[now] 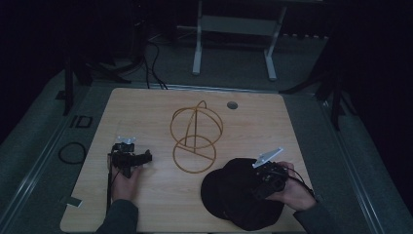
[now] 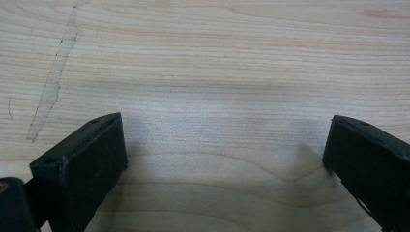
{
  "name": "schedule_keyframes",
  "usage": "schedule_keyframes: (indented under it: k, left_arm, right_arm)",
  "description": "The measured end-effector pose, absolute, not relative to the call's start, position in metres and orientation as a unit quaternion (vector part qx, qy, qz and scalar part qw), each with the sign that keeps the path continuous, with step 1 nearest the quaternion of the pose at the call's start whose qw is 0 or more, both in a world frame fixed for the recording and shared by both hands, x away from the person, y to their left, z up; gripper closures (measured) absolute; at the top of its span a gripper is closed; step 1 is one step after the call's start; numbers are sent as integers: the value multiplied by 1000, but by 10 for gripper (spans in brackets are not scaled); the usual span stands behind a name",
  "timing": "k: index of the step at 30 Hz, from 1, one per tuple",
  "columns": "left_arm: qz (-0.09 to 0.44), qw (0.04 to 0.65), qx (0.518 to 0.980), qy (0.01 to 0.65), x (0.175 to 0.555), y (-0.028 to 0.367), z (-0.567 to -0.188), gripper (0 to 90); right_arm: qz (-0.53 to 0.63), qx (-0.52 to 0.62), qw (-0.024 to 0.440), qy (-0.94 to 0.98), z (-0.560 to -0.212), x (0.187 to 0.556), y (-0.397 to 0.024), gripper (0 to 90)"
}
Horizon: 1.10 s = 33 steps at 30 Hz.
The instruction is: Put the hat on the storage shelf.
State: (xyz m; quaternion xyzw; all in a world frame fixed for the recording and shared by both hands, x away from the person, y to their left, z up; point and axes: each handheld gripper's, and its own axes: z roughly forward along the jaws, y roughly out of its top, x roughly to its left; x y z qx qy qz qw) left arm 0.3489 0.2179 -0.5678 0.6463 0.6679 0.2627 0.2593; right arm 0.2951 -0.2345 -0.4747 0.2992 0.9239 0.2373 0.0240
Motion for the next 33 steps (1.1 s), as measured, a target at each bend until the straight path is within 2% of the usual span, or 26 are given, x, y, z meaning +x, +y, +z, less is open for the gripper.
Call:
schedule_keyframes:
  k: [3, 10, 12, 14, 15, 16, 18, 27, 33]
  left_arm:
    - [263, 259, 646, 668, 349, 218, -568, 13]
    - [263, 259, 646, 668, 349, 218, -568, 13]
    - [263, 259, 646, 668, 349, 218, -568, 13]
    - [263, 259, 646, 668, 349, 218, -568, 13]
    - [263, 259, 646, 668, 349, 218, -568, 13]
    - [263, 259, 646, 668, 349, 218, -568, 13]
    - [263, 259, 646, 668, 349, 218, -568, 13]
    - [263, 259, 646, 668, 349, 218, -568, 13]
    - [263, 259, 646, 668, 349, 218, -568, 13]
  right_arm:
    - [212, 295, 30, 931, -478, 295, -230, 157]
    - [171, 289, 35, 941, -479, 298, -225, 473]
    - [152, 283, 38, 946, -478, 297, -221, 531]
    - [142, 277, 42, 950, -477, 297, -219, 531]
    - [142, 277, 42, 950, -477, 297, -219, 573]
    - [126, 267, 51, 954, -475, 297, -215, 657]
    - [122, 265, 52, 955, -474, 298, -213, 707]
    - [136, 258, 61, 955, -457, 296, -215, 825]
    - [131, 254, 80, 955, -440, 296, -218, 837]
